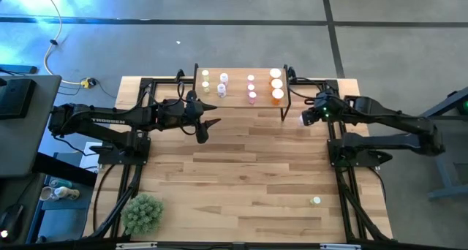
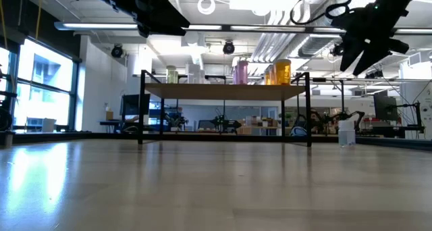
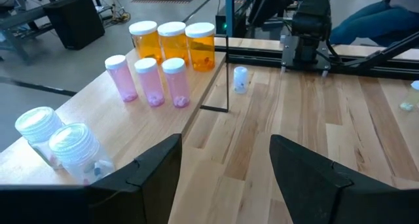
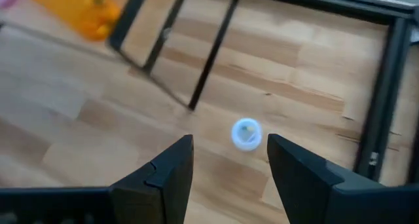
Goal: Pick and place medicine bottles onto shelf by color
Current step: Put the white pill bottle aligned with the other white pill bottles on the shelf
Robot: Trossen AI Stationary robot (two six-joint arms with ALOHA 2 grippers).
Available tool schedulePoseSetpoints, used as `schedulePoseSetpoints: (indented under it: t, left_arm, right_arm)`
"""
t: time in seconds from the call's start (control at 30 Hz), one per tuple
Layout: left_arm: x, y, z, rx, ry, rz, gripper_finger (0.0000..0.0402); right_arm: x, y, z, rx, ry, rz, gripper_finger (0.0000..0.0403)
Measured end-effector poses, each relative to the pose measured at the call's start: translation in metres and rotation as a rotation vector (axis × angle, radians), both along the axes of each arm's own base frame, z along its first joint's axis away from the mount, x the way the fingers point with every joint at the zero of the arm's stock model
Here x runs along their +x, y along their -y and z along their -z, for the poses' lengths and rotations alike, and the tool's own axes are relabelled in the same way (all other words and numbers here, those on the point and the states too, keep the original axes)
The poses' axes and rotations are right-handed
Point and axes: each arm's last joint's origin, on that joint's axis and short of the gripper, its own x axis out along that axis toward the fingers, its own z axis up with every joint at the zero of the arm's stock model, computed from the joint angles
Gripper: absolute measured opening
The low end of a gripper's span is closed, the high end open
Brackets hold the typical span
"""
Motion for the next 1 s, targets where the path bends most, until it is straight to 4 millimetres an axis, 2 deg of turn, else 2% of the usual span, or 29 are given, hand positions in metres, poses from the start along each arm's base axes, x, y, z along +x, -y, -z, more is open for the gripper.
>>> schedulePoseSetpoints:
  t: [0.37,0.57,0.77,1.0]
  left_arm:
    - [0.000,0.000,0.000,-0.001,-0.003,0.000,0.0223]
    - [0.000,0.000,0.000,-0.001,-0.004,0.000,0.0223]
    - [0.000,0.000,0.000,-0.001,-0.004,0.000,0.0223]
    - [0.000,0.000,0.000,-0.001,-0.004,0.000,0.0223]
  right_arm:
    - [-0.006,0.018,0.003,0.031,-0.005,0.124,0.0186]
    - [-0.005,0.033,0.008,0.090,-0.039,0.085,0.0186]
    - [-0.011,0.052,0.014,0.188,-0.022,0.144,0.0186]
    - [-0.013,0.057,0.020,0.247,-0.043,0.131,0.0186]
